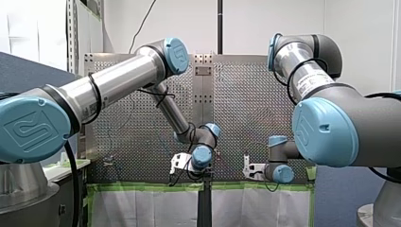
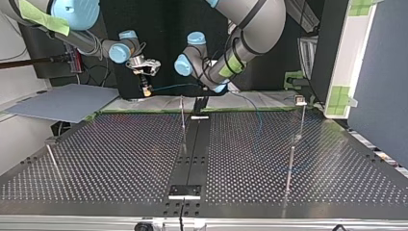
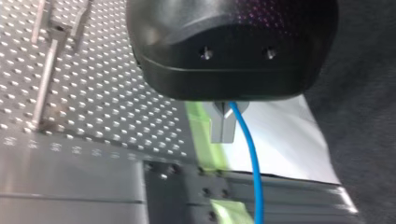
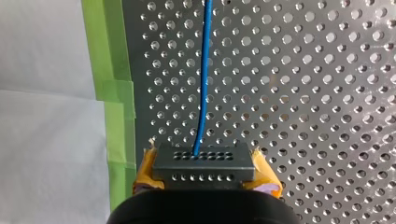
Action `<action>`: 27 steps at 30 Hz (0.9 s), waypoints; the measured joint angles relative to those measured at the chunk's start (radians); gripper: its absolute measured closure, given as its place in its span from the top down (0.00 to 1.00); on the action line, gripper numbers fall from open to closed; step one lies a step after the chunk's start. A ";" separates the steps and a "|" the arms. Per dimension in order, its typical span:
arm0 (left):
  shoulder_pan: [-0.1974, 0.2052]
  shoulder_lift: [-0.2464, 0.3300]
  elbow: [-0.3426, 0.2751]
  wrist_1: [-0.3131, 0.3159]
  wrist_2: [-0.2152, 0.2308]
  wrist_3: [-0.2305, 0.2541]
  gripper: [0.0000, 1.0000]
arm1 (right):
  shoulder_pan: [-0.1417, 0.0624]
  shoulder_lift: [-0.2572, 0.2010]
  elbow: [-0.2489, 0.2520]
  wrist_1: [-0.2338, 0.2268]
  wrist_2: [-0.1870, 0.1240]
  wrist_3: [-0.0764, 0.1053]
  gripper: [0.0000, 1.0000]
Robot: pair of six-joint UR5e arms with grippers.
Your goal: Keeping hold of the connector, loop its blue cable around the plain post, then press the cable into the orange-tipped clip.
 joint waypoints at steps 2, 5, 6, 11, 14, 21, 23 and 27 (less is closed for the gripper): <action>-0.001 0.004 0.000 0.018 0.000 0.000 0.00 | -0.002 0.000 -0.004 0.001 0.000 0.000 0.00; -0.003 0.016 0.001 0.047 -0.002 0.000 0.00 | -0.005 0.000 -0.010 0.002 -0.001 0.001 0.00; -0.004 0.020 0.001 0.058 -0.004 0.000 0.00 | -0.005 0.000 -0.012 0.002 -0.001 0.001 0.00; -0.008 0.027 0.001 0.108 -0.030 -0.002 0.00 | -0.007 0.000 -0.023 0.006 -0.001 0.001 0.00; -0.013 0.027 0.001 0.134 -0.043 -0.007 0.00 | -0.009 0.000 -0.027 0.008 -0.001 0.001 0.00; -0.026 0.028 0.001 0.155 -0.059 -0.015 0.00 | -0.012 0.000 -0.034 0.014 -0.001 0.001 0.00; -0.029 0.029 0.001 0.158 -0.068 -0.017 0.00 | -0.014 0.000 -0.036 0.014 -0.001 0.003 0.00; -0.032 0.028 0.001 0.168 -0.078 -0.018 0.00 | -0.015 0.000 -0.044 0.019 -0.002 0.007 0.00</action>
